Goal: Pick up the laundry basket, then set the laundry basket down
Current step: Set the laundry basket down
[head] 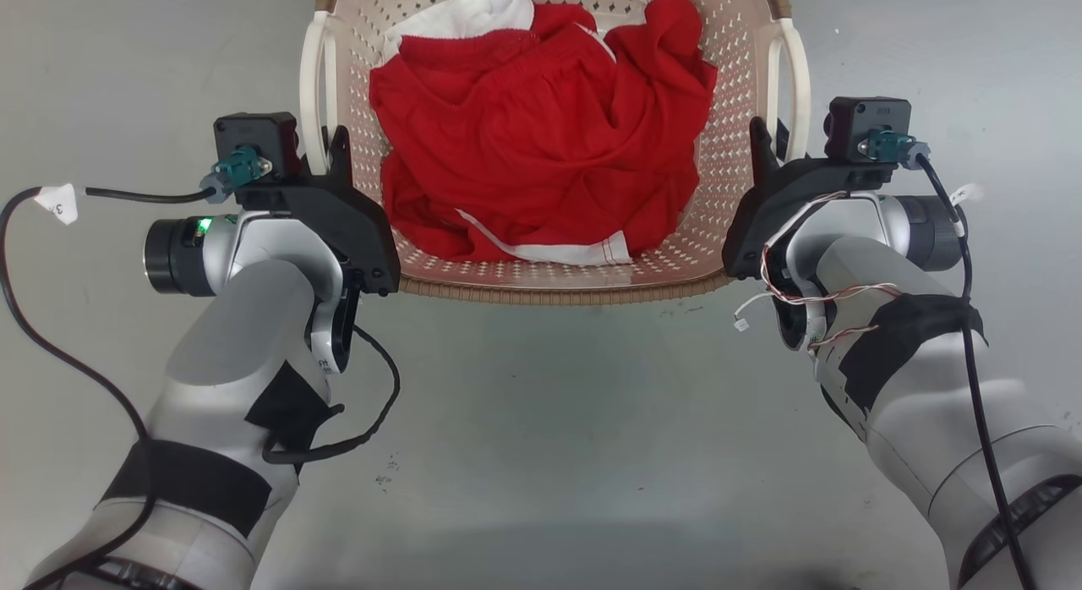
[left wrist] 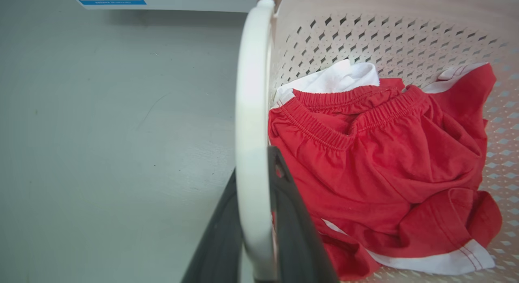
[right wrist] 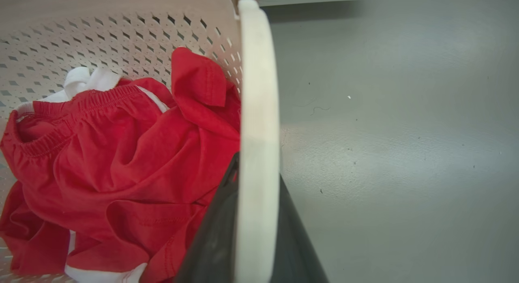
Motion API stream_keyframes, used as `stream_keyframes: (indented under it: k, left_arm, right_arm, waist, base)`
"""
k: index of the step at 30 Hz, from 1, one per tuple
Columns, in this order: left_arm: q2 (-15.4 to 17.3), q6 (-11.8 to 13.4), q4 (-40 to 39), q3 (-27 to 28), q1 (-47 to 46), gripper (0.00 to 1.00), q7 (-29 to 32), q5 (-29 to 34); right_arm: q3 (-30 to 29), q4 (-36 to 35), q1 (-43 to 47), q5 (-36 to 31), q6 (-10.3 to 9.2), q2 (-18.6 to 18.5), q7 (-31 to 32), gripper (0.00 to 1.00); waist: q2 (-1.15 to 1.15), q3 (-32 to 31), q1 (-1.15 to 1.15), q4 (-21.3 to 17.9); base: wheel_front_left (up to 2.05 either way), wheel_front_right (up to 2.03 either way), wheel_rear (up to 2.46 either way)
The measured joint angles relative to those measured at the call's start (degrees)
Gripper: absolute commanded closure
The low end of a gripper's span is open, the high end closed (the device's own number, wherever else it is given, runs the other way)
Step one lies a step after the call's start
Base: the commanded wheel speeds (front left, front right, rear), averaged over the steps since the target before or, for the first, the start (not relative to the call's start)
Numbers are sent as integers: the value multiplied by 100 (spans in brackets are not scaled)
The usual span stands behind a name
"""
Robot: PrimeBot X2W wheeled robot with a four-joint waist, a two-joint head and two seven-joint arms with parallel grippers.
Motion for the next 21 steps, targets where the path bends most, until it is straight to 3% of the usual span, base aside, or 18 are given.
stream_keyframes:
  k: [2, 3, 4, 5, 6, 7, 8, 21]
  left_arm:
    - [-7, -5, 36, -7, 1, 100, -25, 5]
    - [-10, -7, 51, -10, 0, 82, -48, 5]
    - [-14, -8, 65, -13, -1, 65, -49, 7]
    - [-27, -8, 96, -19, -2, 55, -47, 8]
    - [-30, -8, 133, -22, -2, 24, -47, 8]
    - [-23, -8, 152, -23, -1, 0, -48, 8]
    - [-20, -8, 174, -24, -1, 0, -67, 8]
    - [-15, -65, 447, -60, 49, 0, -268, 47]
  right_arm:
    - [11, 2, 2, -8, 0, -2, -22, 100]
    - [19, 2, 2, -13, 0, -2, -27, 100]
    - [29, 1, 2, -15, 0, -3, -31, 89]
    - [41, 0, 4, -15, 0, -3, -51, 76]
    - [63, 0, 9, -25, 0, -5, -62, 62]
    - [75, 1, 30, -44, 0, -5, -66, 40]
    - [85, 2, 51, -48, 0, -5, -68, 2]
    - [135, -13, 353, -38, 1, -2, -179, 0]
  waist:
    - [0, 25, 0, 4]
    - [0, 33, 0, 5]
    - [0, 40, 0, 7]
    - [0, 45, 0, 8]
    - [1, 49, 1, 9]
    - [1, 50, 1, 10]
    - [1, 49, 2, 10]
    - [0, -286, 1, -12]
  base:
    - [0, 0, 0]
    - [0, 0, 0]
    - [0, 0, 0]
    - [0, 0, 0]
    - [0, 0, 0]
    - [0, 0, 0]
    - [0, 0, 0]
    - [0, 0, 0]
